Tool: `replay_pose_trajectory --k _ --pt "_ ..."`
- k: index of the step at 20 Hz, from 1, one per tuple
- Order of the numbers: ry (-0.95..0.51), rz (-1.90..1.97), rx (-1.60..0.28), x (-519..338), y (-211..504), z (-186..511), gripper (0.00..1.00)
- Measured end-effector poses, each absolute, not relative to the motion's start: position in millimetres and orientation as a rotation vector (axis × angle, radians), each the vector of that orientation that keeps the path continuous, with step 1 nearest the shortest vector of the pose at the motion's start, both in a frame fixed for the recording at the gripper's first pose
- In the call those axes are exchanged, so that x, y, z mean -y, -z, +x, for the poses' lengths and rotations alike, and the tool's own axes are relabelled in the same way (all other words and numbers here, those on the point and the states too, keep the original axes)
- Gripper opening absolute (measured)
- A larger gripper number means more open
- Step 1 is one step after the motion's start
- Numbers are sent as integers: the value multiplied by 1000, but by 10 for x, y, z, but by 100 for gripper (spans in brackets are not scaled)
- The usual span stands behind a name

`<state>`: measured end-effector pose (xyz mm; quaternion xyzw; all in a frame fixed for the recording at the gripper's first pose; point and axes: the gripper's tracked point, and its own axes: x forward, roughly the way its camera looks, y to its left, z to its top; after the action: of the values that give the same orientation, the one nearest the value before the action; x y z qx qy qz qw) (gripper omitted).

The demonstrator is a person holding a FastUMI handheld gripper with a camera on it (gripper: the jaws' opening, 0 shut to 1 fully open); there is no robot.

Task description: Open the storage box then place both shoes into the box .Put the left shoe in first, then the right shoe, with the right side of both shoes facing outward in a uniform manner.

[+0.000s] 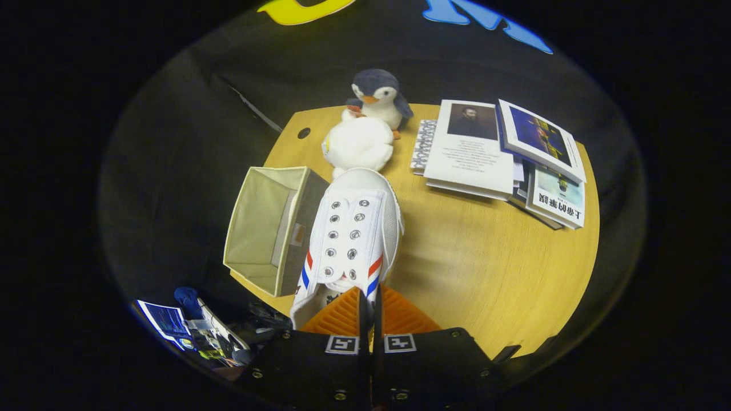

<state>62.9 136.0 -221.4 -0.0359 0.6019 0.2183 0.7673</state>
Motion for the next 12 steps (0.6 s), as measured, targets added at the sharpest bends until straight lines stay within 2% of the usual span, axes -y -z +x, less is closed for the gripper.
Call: replay_pose_trajectory --k 6,12 --pt "-579 -153 -1265 -2151 1932 731 2" --pt "-678 -212 -1275 -2881 1948 666 2"
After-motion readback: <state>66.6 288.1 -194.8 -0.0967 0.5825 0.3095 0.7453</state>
